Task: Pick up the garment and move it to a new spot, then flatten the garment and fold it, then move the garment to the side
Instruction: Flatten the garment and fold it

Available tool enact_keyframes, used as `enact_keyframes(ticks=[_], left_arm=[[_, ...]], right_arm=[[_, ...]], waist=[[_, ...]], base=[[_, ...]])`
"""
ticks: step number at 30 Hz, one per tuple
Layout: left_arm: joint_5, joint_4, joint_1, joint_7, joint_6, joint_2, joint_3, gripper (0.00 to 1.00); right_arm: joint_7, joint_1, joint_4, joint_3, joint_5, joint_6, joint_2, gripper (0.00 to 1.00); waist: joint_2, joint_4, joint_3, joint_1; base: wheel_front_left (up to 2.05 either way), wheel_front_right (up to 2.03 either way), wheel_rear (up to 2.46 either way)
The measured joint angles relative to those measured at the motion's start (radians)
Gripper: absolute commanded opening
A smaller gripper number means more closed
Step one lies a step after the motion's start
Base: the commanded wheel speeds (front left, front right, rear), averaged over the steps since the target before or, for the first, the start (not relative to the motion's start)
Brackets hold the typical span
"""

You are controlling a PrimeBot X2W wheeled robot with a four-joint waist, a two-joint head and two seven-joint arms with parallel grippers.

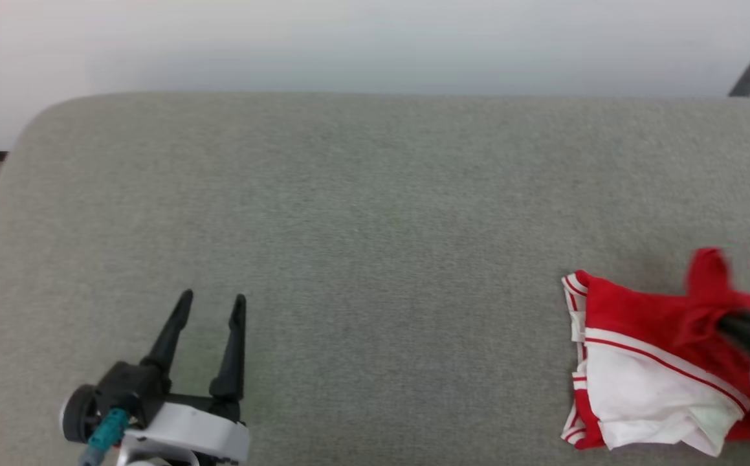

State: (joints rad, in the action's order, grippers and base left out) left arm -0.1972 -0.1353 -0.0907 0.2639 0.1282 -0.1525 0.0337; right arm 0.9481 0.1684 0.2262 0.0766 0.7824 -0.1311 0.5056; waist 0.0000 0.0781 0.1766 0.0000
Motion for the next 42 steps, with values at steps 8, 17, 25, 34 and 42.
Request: enact_keyframes(ticks=[8,17,25,34,42], left_arm=[[-0.013,-0.010,0.020,0.000,0.000,0.014,0.022,1.00],[-0.025,-0.019,0.027,0.000,0.000,0.016,0.032,1.00],[-0.037,-0.032,0.019,0.000,0.000,0.019,0.041,1.00],[-0.066,-0.068,0.026,0.000,0.000,0.004,0.045,1.00],[-0.075,-0.107,0.027,0.000,0.000,0.002,0.041,1.00]], right_arm=[[0.037,-0.005,0.041,-0.136,-0.026,0.000,-0.021,0.00],[-0.066,-0.042,-0.073,-0.225,-0.096,0.000,0.011,0.00],[-0.186,-0.035,-0.193,-0.314,-0.093,0.000,-0.016,0.39],[-0.323,0.023,-0.203,-0.318,-0.020,0.000,-0.010,1.00],[-0.575,0.035,-0.285,-0.308,-0.008,0.000,0.012,1.00]], waist=[[0.0000,0.061,-0.038,0.0000],[0.0000,0.111,-0.052,0.0000],[0.0000,0.103,-0.044,0.0000],[0.0000,0.066,-0.068,0.0000],[0.0000,0.026,-0.103,0.0000]], base=[[0.00,0.00,0.00],[0.00,0.00,0.00],[0.00,0.00,0.00],[0.00,0.00,0.00],[0.00,0.00,0.00]])
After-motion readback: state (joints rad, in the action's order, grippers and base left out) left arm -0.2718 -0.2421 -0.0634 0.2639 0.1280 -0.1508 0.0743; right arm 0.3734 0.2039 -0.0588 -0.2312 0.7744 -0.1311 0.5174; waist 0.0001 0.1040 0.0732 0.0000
